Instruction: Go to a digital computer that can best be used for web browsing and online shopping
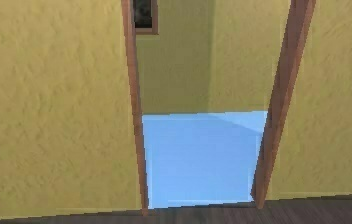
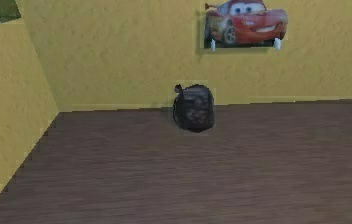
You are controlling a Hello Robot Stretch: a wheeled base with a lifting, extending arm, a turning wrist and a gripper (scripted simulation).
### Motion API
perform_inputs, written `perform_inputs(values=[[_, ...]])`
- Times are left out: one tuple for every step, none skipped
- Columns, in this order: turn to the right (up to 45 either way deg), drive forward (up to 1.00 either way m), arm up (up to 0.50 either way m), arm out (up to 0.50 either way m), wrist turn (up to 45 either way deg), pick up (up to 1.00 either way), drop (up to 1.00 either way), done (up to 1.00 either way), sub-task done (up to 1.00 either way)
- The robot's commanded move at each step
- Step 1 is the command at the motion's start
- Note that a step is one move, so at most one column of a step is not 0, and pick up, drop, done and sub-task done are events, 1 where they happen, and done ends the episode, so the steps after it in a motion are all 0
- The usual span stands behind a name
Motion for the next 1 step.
perform_inputs(values=[[3.0,0.00,0.00,0.00,0.0,0.00,0.00,0.00,0.00]])
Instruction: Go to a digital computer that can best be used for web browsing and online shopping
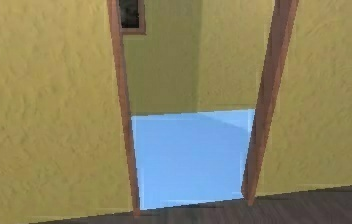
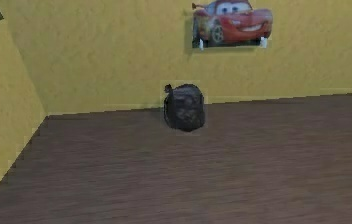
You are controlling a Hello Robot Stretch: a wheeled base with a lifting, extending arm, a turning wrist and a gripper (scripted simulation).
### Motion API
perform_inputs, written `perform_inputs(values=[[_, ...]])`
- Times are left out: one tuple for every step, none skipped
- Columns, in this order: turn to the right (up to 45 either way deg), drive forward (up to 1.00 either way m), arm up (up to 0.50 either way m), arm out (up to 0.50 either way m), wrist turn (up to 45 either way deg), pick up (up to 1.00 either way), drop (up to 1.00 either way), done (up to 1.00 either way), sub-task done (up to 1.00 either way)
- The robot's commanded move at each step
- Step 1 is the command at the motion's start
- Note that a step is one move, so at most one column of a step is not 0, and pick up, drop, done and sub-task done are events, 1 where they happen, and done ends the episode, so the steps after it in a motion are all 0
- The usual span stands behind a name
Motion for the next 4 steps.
perform_inputs(values=[[0.0,1.00,0.00,0.00,0.0,0.00,0.00,0.00,0.00],[0.0,0.40,0.00,0.00,0.0,0.00,0.00,0.00,0.00],[45.0,0.00,0.00,0.00,0.0,0.00,0.00,0.00,0.00],[6.0,0.00,0.00,0.00,0.0,0.00,0.00,0.00,0.00]])
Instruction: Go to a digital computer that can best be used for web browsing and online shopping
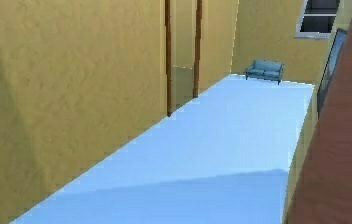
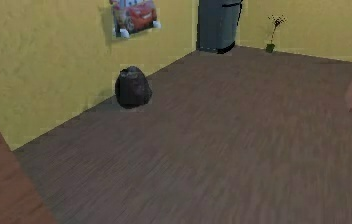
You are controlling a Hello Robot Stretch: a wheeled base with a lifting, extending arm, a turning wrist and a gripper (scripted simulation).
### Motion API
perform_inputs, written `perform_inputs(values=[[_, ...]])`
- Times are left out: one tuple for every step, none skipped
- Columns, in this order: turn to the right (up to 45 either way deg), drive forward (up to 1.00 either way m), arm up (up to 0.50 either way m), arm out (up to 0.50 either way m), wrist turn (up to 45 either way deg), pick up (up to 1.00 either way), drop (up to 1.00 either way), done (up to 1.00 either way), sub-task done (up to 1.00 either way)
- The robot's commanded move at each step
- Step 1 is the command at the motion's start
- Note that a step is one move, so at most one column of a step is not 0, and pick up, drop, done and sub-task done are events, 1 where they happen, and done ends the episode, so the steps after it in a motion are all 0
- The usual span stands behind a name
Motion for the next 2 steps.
perform_inputs(values=[[0.0,0.50,0.00,0.00,0.0,0.00,0.00,0.00,0.00],[-45.0,0.00,0.00,0.00,0.0,0.00,0.00,0.00,0.00]])
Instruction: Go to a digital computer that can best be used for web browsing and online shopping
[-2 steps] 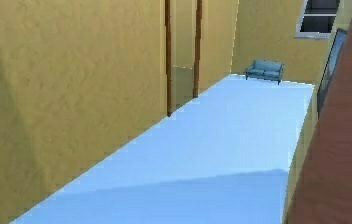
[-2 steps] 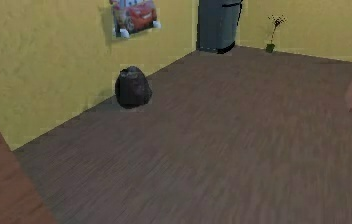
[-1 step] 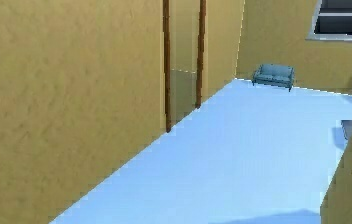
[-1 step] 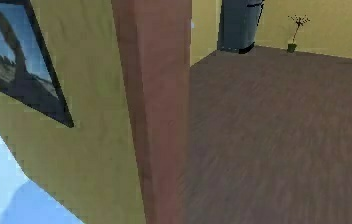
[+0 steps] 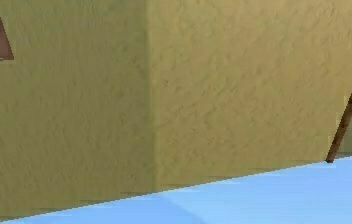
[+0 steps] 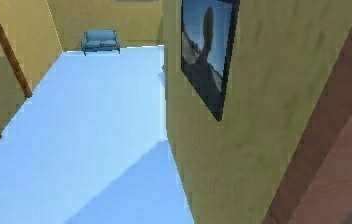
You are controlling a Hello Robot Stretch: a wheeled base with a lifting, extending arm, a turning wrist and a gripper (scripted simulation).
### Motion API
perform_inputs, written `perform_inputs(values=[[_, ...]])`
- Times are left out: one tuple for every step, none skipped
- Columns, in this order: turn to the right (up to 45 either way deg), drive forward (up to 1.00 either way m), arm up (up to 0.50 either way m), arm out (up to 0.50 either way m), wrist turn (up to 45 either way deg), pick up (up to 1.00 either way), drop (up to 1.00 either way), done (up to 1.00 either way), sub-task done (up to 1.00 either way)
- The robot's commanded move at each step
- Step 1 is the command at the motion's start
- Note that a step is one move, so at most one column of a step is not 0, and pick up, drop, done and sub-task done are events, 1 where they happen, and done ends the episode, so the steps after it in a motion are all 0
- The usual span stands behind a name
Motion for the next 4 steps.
perform_inputs(values=[[-12.0,0.00,0.00,0.00,0.0,0.00,0.00,0.00,0.00],[0.0,0.20,0.00,0.00,0.0,0.00,0.00,0.00,0.00],[45.0,0.00,0.00,0.00,0.0,0.00,0.00,0.00,0.00],[24.0,0.00,0.00,0.00,0.0,0.00,0.00,0.00,0.00]])
